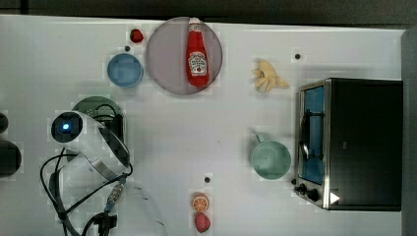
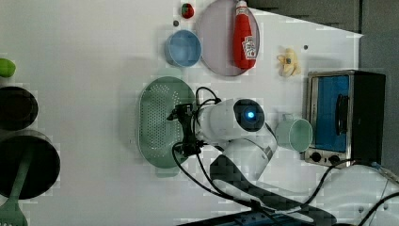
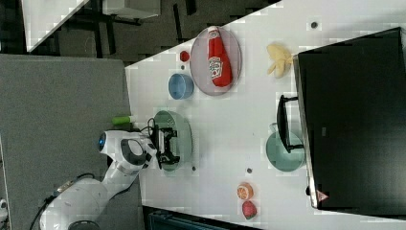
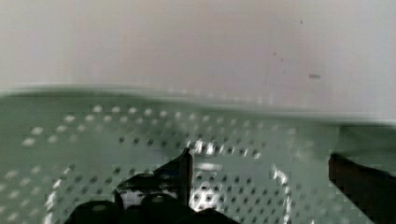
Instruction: Drag strainer left to right.
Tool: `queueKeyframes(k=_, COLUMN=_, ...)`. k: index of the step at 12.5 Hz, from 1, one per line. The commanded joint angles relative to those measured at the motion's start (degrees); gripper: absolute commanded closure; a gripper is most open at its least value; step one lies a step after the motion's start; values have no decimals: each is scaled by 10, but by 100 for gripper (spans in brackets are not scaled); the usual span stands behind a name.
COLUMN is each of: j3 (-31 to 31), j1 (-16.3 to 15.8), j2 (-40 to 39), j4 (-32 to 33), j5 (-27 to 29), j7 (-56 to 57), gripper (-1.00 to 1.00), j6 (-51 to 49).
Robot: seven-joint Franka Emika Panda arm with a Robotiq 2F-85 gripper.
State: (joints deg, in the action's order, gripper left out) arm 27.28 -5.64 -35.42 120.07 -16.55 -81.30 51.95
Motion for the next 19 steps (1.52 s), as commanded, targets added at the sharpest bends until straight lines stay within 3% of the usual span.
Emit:
queueKeyframes(k=1, j3=-12, j1=-4, j2=28, j4=-15, j5=-1, j7=-26, gripper=-100, j6=10)
queueKeyframes(k=8, j3=-48, j1=3, j2=41, j4=6, j5=-8, j7=-25, gripper=-100, j6=23)
queueKeyframes(k=19, j3=-66, j1=59, j2=82, j4=69, j5=-8, j7=18, gripper=-100, j6=35)
